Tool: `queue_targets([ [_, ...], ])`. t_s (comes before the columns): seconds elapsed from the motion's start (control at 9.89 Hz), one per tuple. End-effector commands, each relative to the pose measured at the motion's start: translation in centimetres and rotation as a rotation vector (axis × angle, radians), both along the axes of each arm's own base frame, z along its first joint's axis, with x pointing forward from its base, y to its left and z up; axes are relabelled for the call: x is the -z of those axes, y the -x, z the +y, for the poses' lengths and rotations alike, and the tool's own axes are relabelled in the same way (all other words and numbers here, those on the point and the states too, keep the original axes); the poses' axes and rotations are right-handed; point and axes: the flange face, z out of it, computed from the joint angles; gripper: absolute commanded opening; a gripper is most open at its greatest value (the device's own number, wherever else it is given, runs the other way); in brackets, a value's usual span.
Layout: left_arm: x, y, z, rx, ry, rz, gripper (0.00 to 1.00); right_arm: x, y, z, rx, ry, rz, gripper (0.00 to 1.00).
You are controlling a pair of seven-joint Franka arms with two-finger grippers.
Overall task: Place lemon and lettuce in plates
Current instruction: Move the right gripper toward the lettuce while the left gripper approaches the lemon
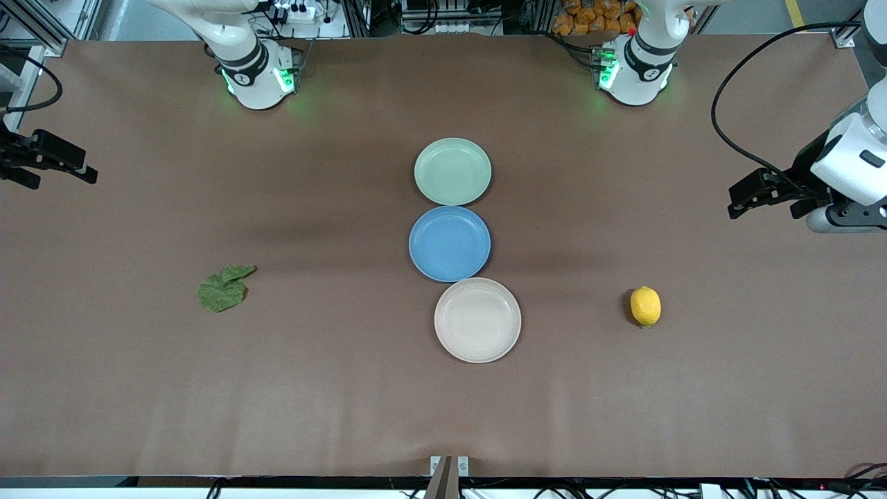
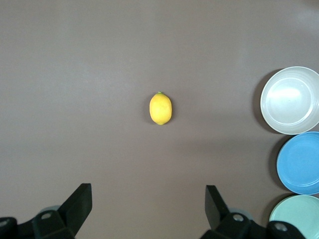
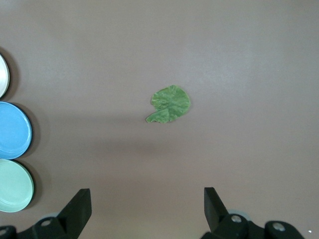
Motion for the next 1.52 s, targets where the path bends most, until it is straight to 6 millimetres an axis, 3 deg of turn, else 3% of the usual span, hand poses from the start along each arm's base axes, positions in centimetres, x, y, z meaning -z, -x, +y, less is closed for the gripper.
queue_targets([
  [0.0, -0.1, 0.4, 0.3, 0.019, 0.006, 0.008, 1.00, -0.3, 0.3, -0.2, -0.008, -0.004, -0.004, 1.00],
  [0.51, -0.3, 0.3, 0.5, 0.011, 0.005, 0.004, 1.00, 0.0, 0.2, -0.1, -0.009, -0.004, -0.001, 1.00],
  [0.81, -0.1, 0.1, 0.8, 0.011, 0.005, 0.004, 1.00, 1.4, -0.2, -0.5, -0.007, -0.003, 0.014, 1.00],
  [1.21, 0.9, -0.5, 0.7, 0.010, 0.016, 0.017, 1.00, 7.0, -1.1, -1.4, -0.002, 0.057, 0.038, 1.00],
  [1.42, 2.5, -1.2, 0.7, 0.006, 0.013, 0.041, 1.00, 9.9, -1.6, -1.5, 0.004, 0.058, 0.031, 1.00],
])
